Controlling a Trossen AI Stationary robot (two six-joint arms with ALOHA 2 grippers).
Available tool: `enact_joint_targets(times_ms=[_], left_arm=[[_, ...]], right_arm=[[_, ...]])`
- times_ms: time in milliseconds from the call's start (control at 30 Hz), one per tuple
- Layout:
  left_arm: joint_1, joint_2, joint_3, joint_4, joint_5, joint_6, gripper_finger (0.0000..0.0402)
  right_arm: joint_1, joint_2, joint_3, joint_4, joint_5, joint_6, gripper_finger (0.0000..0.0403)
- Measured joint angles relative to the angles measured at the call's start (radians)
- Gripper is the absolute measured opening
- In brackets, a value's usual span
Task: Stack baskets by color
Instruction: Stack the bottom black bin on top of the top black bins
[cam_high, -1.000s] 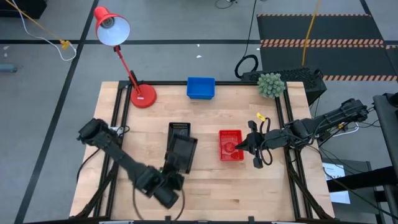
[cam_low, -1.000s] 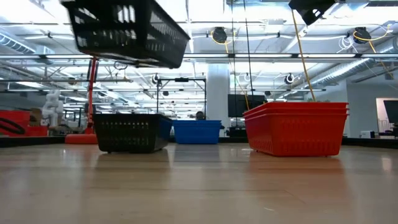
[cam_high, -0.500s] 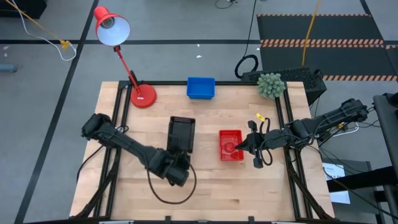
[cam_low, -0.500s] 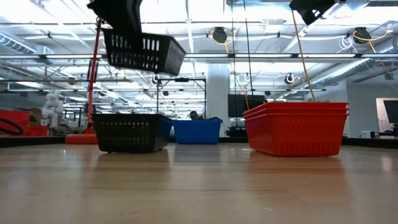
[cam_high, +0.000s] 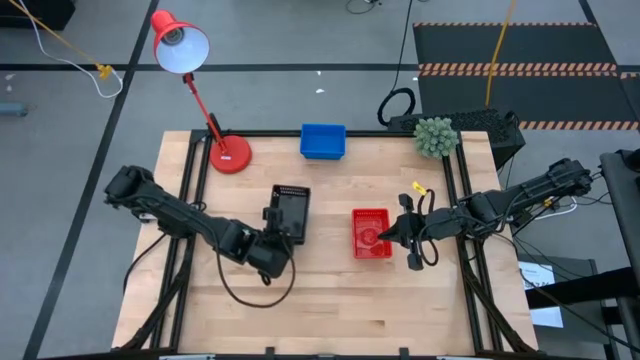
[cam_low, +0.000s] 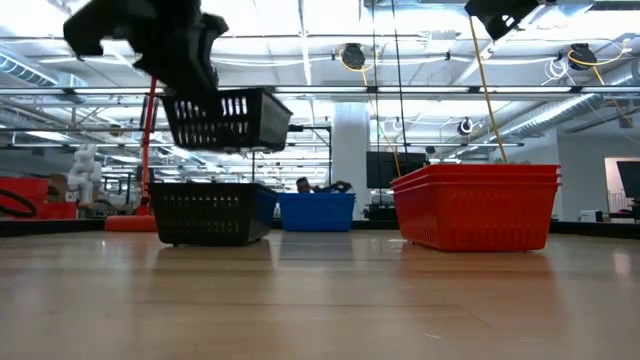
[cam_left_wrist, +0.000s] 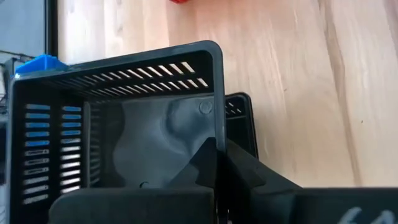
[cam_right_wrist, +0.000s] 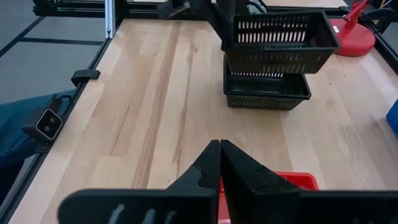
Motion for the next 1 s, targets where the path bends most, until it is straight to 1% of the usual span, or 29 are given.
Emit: enact_joint_targets(times_ms=[133,233,333,433,600,767,1000], left_arm=[[0.011,-0.028,-0.095,0.066,0.007,-0.002,0.0007],[0.025,-0.031,-0.133,0.116,0.020,-0.004,0.0015],[0.038,-0.031,-0.157,0.142,0.045,0.003,0.0011],[0.051,-0.031,-0.168,0.184,0.070,0.018,0.0006],[0.059,-0.031,-0.170,0.188,0.072,0.019,0.0018],[0.061,-0.031,-0.170,0.190,0.103,0.021,0.0007],[0.067,-0.031,-0.170,0.183,0.104,-0.001,0.0027]], right_arm=[[0.000,0.000,0.000,0.002,0.001,-0.006,0.0004],[0.000,0.000,0.000,0.003,0.002,-0.007,0.0004],[0.000,0.000,0.000,0.006,0.002,-0.010,0.0004],[0.000,0.000,0.000,0.006,0.003,-0.010,0.0004],[0.000,0.000,0.000,0.006,0.003,-0.009,0.0004],[0.000,0.000,0.000,0.006,0.004,-0.007,0.0004],[0.000,0.000,0.000,0.005,0.004,-0.007,0.0004]])
